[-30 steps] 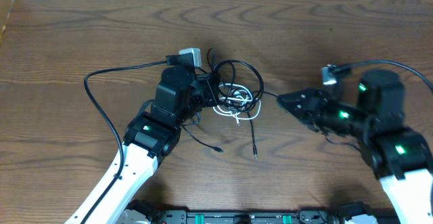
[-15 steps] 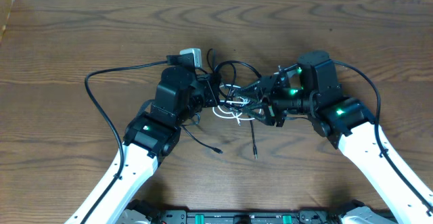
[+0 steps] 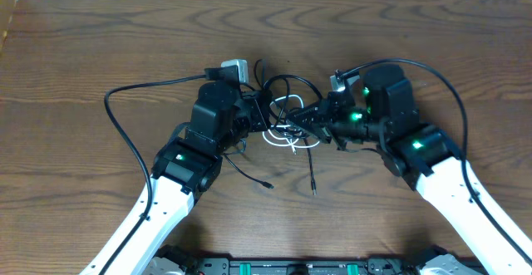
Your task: Untangle cables
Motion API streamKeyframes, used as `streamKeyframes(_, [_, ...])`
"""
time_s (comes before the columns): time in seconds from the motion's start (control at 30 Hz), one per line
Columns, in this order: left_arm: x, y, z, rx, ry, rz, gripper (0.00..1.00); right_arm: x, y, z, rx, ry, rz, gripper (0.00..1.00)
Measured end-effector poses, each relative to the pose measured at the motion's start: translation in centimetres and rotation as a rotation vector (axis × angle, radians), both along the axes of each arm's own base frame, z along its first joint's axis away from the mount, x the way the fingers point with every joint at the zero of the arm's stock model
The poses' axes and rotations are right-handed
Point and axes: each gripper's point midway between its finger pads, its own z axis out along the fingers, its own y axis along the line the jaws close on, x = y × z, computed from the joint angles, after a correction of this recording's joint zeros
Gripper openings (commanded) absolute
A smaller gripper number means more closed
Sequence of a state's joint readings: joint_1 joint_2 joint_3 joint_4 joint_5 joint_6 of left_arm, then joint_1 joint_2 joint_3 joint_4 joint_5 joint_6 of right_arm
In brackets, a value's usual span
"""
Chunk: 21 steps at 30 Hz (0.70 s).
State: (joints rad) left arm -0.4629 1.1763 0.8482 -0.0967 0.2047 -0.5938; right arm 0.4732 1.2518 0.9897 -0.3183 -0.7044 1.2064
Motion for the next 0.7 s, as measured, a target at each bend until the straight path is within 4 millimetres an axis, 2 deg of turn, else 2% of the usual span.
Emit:
streamKeyframes(0.07, [0.0, 0.0, 0.0, 0.000, 0.000, 0.001, 0.08, -0.4, -0.9, 1.5, -0.015, -0.107, -0.001, 0.01])
streamKeyframes(0.13, [0.0, 0.0, 0.0, 0.001, 0.000, 0.002, 0.07, -1.3, -2.7, 4.5, -0.030, -0.264, -0.027, 0.01])
streamKeyframes(0.17, [0.0, 0.0, 0.0, 0.001, 0.000, 0.001, 0.07, -1.5, -2.9, 5.0, -0.029, -0.287, -0.030, 0.01])
streamKeyframes(0.23, [-0.1, -0.1, 0.0, 0.000, 0.001, -0.003, 0.07, -2.8, -5.3, 8.2, -0.033, -0.454, -0.071, 0.01])
streamKeyframes(0.3, [-0.1, 0.0, -0.1, 0.003, 0.003, 0.001, 0.07, -3.5, -7.0, 10.2, -0.034, -0.547, -0.111, 0.01])
streamKeyframes(0.33, [-0.1, 0.1, -0.2, 0.007, 0.004, 0.005, 0.07, -4.2, -8.5, 11.6, -0.038, -0.616, -0.154, 0.01])
streamKeyframes(0.57, [0.0, 0.3, -0.3, 0.016, 0.006, 0.018, 0.07, -6.6, -13.9, 15.0, -0.111, -0.820, -0.342, 0.01])
streamKeyframes(0.63, [0.0, 0.3, -0.3, 0.015, 0.006, 0.018, 0.07, -6.9, -14.5, 14.9, -0.128, -0.826, -0.361, 0.19])
streamKeyframes(0.7, [0.1, 0.2, -0.1, 0.006, 0.001, 0.016, 0.07, -7.1, -14.5, 13.8, -0.145, -0.783, -0.348, 0.25])
